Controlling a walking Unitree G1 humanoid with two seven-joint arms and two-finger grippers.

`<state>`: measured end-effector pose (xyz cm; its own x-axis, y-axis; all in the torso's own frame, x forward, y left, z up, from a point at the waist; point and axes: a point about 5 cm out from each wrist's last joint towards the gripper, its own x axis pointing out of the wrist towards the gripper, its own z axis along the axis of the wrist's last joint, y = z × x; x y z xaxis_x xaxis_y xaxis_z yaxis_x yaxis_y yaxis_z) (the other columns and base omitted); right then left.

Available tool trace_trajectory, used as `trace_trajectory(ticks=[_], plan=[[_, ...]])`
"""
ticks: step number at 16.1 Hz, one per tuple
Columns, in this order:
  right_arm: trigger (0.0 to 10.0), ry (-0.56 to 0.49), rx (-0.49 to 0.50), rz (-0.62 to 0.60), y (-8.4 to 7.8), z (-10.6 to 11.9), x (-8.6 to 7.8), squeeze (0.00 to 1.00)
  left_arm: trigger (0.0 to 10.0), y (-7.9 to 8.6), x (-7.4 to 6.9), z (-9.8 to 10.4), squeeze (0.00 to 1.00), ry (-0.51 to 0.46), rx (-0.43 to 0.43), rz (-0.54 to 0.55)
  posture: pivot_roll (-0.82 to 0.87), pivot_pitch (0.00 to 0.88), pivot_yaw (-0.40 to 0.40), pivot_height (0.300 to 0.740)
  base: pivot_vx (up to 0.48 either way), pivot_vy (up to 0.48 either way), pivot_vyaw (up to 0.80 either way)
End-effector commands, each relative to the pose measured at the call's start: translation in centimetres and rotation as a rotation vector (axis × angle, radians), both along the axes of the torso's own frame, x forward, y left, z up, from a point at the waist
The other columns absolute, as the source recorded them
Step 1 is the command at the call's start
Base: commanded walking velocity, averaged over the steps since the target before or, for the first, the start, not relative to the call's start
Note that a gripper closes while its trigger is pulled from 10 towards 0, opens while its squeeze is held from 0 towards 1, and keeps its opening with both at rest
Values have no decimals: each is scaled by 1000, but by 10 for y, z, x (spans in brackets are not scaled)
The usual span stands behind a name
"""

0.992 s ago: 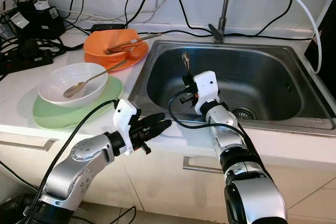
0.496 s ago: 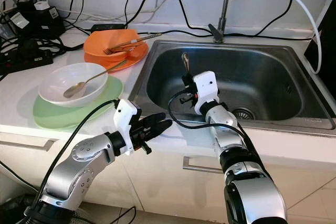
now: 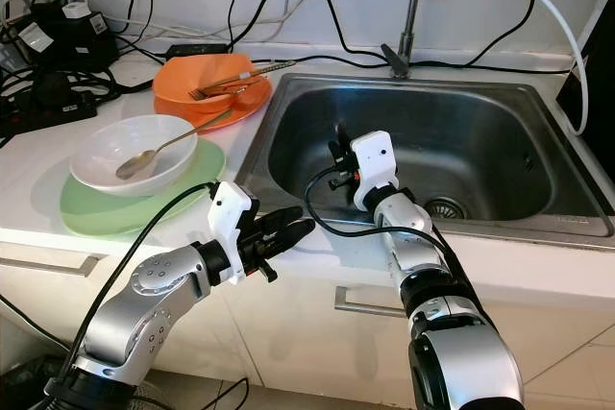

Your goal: Kitchen organization

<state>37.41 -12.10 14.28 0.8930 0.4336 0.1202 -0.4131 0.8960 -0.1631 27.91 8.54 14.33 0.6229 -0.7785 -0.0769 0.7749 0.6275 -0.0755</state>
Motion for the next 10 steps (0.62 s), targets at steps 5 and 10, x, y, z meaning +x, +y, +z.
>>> trace_trajectory(ticks=[5,10], plan=[[10000,-13,-7,11,3,4,2,0,10000,0,0,3,0,-13,6,1,127,3,38,740,0,0,0],[10000,-14,-7,0,1,6,3,282,10000,-1,1,3,0,-16,4,3,126,4,35,740,0,0,0]])
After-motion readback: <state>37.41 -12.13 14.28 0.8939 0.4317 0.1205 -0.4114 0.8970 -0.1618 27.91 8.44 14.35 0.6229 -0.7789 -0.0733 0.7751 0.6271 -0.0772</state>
